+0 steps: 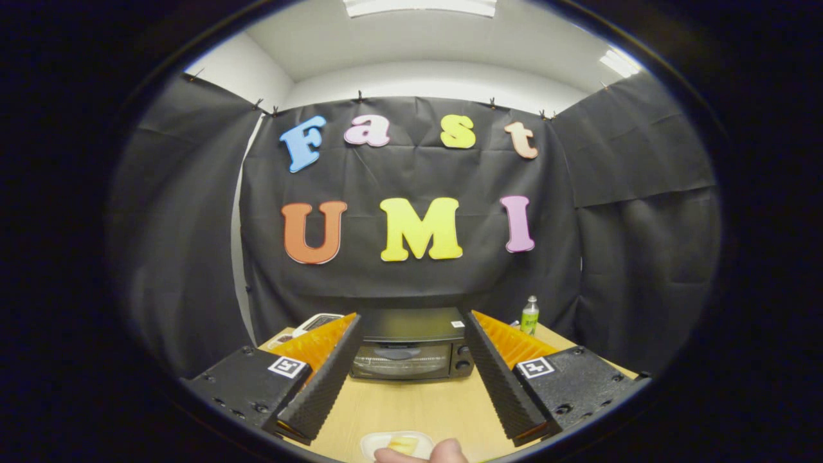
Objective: Open the toaster oven, put the food inside, and close the toaster oven door.
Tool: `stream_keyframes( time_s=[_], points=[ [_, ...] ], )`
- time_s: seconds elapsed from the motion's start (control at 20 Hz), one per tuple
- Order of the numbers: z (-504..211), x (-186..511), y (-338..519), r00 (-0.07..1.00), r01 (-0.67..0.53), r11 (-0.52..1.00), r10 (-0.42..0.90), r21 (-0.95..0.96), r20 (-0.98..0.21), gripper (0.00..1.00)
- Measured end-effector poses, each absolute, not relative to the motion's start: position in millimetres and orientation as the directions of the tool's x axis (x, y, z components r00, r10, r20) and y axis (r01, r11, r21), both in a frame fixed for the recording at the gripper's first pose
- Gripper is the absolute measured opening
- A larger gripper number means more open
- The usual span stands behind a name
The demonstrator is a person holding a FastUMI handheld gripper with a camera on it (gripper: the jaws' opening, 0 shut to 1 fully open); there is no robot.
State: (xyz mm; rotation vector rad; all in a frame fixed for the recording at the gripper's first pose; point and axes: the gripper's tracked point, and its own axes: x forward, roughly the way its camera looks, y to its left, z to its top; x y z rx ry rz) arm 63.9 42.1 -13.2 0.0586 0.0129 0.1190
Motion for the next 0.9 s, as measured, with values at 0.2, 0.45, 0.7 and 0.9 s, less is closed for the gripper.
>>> stream_keyframes(
  time_s=[0.2, 0.45, 0.7, 0.9],
  points=[
    [-20, 103, 59, 0.988, -0.155, 0.987, 0.156, 0.045, -0.004, 1.0],
    [-44, 169, 80, 0.98, -0.195, 0.977, 0.197, 0.086, -0.014, 1.0],
    [-88, 243, 86, 0.986, -0.158, 0.987, 0.158, 0.013, -0.059, 1.0],
    [-130, 285, 100, 0.981, -0.163, 0.987, 0.163, 0.008, -0.104, 1.0]
  ],
)
